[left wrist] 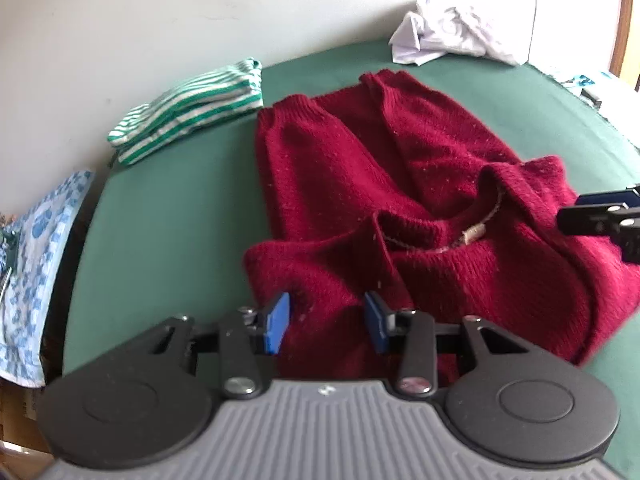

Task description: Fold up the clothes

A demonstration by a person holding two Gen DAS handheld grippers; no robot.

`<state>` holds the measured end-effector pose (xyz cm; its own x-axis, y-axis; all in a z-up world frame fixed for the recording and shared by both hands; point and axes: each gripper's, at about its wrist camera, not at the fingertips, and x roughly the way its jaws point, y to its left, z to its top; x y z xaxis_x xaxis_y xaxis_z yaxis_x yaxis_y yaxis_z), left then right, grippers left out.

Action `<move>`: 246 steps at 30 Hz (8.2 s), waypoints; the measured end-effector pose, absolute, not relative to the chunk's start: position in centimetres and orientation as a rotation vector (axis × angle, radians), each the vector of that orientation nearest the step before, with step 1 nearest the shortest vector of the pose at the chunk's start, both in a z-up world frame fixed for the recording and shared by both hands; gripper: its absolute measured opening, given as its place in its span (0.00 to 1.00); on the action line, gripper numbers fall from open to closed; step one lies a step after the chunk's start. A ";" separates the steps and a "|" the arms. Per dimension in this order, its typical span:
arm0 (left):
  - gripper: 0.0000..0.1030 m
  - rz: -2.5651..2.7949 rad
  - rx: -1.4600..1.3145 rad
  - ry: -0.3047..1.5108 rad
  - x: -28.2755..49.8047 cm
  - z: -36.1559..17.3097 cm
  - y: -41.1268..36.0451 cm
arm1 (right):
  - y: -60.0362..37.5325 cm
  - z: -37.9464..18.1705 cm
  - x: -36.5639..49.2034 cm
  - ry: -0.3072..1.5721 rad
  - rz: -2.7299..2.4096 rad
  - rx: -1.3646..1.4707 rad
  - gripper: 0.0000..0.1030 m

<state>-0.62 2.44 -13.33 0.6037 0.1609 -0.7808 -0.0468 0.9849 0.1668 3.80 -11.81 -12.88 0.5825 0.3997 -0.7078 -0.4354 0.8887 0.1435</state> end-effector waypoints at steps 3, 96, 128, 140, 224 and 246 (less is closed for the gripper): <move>0.45 0.103 0.142 0.902 -1.4 -14.1 2.4 | -12.4 -14.5 3.8 0.893 0.478 -0.041 0.26; 0.06 -0.378 0.148 0.702 12.2 -6.3 13.6 | -12.6 -6.3 28.2 0.902 1.243 -0.180 0.09; 0.31 -0.437 0.098 0.891 7.8 -13.4 11.1 | -11.1 -15.2 18.6 0.981 0.943 -0.204 0.28; 0.34 -0.420 0.215 0.858 6.4 -11.1 10.0 | -13.3 -13.6 17.3 0.915 0.879 -0.232 0.29; 0.23 -0.435 -0.104 0.803 15.0 -13.5 17.5 | -14.6 -17.0 30.6 1.175 1.121 0.221 0.22; 0.23 -0.261 0.389 0.600 3.5 -7.2 7.6 | -11.3 -6.1 17.4 0.640 1.016 -0.485 0.19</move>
